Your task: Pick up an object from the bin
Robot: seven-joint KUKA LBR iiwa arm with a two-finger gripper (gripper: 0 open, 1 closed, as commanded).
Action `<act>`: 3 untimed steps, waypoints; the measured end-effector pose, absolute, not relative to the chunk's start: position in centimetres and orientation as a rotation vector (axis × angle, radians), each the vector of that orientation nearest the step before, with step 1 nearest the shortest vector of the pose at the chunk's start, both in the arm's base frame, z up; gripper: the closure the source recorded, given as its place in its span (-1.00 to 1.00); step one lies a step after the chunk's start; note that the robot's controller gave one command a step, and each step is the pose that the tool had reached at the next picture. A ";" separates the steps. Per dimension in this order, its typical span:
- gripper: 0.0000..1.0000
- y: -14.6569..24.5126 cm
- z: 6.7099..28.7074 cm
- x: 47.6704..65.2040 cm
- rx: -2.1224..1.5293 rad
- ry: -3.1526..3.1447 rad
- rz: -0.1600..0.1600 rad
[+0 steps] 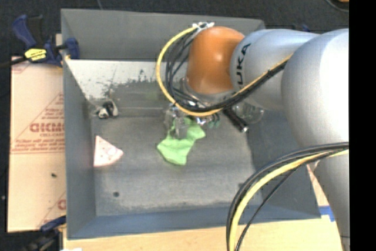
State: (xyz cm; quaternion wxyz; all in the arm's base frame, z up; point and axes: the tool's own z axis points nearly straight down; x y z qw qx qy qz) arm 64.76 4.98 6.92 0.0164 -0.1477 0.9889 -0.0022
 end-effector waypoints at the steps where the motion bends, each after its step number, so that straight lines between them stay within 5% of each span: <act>1: 1.00 4.8 7.2 64.8 -0.452 3.073 -0.007; 3: 1.00 4.4 8.2 64.5 -0.606 3.045 -0.011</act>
Offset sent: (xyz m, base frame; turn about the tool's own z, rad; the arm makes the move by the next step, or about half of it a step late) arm 0.0000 0.0000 0.0000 0.0000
